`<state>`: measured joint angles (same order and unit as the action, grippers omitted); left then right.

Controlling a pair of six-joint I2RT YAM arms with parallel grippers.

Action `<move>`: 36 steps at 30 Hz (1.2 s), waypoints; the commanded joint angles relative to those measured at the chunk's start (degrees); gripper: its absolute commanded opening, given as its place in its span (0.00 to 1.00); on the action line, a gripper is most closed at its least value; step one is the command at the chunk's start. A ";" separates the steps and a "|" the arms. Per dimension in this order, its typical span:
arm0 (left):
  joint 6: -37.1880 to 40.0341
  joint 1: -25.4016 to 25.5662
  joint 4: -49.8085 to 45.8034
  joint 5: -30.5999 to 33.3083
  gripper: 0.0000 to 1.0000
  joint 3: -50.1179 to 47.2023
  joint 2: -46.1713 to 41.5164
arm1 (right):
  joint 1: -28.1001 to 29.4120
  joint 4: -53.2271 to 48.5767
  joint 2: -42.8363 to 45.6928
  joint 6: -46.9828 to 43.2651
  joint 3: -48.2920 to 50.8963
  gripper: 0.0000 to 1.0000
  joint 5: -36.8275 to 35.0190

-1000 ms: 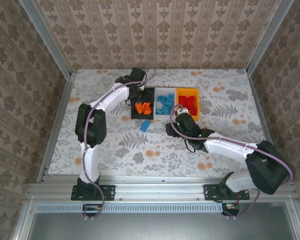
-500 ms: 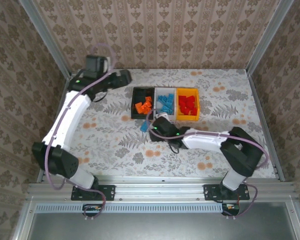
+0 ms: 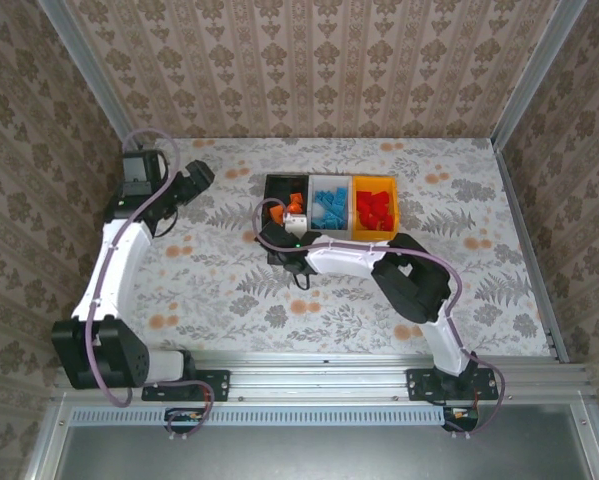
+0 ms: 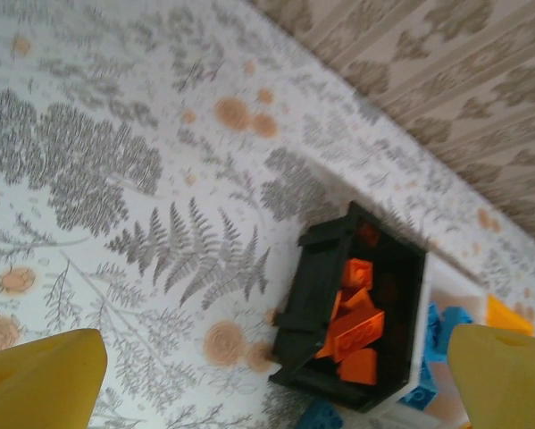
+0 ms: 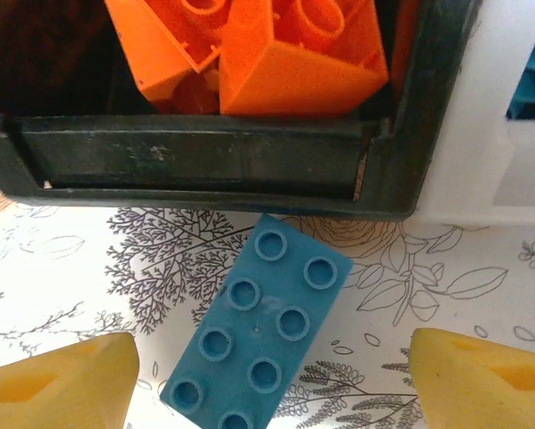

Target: Sort the legos into containers by color

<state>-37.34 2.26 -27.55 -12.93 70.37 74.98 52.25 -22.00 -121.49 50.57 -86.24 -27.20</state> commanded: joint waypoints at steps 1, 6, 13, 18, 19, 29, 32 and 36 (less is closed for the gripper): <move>-0.84 0.69 2.41 -0.83 1.00 0.02 -2.09 | 0.61 -5.72 -1.93 6.04 -2.75 0.79 -5.61; 0.01 1.01 1.61 -0.37 1.00 0.66 -2.29 | 0.62 -4.82 -3.84 5.21 -3.15 0.64 -6.54; 0.52 1.17 1.62 0.44 1.00 0.53 -2.62 | 0.58 1.17 -3.77 2.40 0.14 0.48 -6.09; 0.82 1.25 1.53 1.06 1.00 0.38 -2.91 | 1.03 5.63 -1.32 0.21 4.19 0.30 -5.86; 0.78 1.34 1.54 1.06 1.00 0.40 -2.85 | 1.23 6.30 -0.56 -0.49 5.24 0.28 -5.93; 1.15 2.04 1.92 0.96 1.00 0.56 -3.09 | 4.49 10.32 24.74 -13.55 27.64 0.24 -11.17; 0.53 2.04 2.25 -0.14 1.00 0.43 -2.24 | 1.39 8.76 30.49 -17.10 27.54 0.24 -11.03; 0.39 2.44 2.31 -0.85 1.00 0.30 -1.03 | -7.19 10.33 30.69 -22.13 23.55 0.25 -4.29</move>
<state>-37.30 4.12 -26.24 -12.43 70.43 73.12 50.22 -11.90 -89.91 34.11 -59.70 -34.39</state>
